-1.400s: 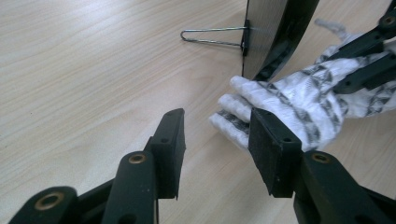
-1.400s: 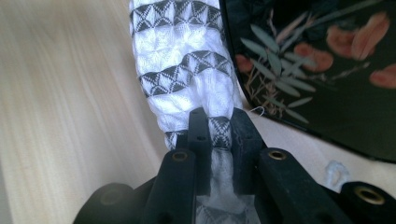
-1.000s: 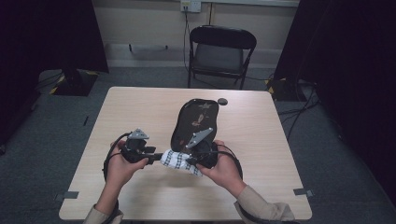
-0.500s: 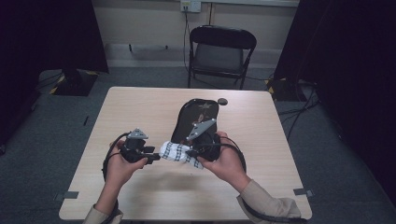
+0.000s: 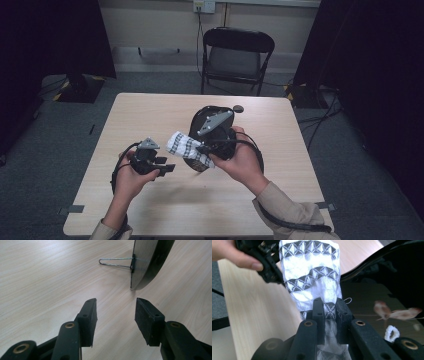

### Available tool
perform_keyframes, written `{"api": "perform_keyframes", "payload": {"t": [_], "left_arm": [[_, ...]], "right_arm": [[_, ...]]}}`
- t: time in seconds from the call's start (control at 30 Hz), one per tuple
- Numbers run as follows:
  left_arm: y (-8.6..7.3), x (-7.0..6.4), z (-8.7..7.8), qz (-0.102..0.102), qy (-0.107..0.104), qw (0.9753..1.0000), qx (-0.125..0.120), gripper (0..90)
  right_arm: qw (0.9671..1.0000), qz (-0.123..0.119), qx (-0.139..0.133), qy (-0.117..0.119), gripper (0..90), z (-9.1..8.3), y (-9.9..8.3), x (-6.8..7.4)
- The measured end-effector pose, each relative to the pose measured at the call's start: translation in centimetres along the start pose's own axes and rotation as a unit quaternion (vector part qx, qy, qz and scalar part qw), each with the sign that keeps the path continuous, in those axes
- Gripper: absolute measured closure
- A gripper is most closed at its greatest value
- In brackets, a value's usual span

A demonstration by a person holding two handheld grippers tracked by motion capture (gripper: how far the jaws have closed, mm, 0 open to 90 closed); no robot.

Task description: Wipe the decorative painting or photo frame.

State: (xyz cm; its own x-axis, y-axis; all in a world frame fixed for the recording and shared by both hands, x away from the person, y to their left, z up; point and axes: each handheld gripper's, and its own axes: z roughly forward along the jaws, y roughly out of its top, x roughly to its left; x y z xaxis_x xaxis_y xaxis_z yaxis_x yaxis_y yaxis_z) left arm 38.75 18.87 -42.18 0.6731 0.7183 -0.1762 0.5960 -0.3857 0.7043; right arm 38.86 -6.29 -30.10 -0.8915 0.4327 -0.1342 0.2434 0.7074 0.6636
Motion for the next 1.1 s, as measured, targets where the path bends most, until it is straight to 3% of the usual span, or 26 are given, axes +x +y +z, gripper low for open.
{"api": "perform_keyframes", "payload": {"t": [0.63,1.1], "left_arm": [[0.5,-1.0,0.9,0.01,-0.013,0.9998,-0.008,50.2],[1.0,-1.6,1.6,0.022,-0.019,0.9996,-0.002,49.6]], "right_arm": [[0.9982,0.013,-0.023,-0.054,81.6,-3.8,3.2,-2.6],[0.9946,0.044,-0.032,-0.089,81.5,-5.2,3.3,-5.3]]}}
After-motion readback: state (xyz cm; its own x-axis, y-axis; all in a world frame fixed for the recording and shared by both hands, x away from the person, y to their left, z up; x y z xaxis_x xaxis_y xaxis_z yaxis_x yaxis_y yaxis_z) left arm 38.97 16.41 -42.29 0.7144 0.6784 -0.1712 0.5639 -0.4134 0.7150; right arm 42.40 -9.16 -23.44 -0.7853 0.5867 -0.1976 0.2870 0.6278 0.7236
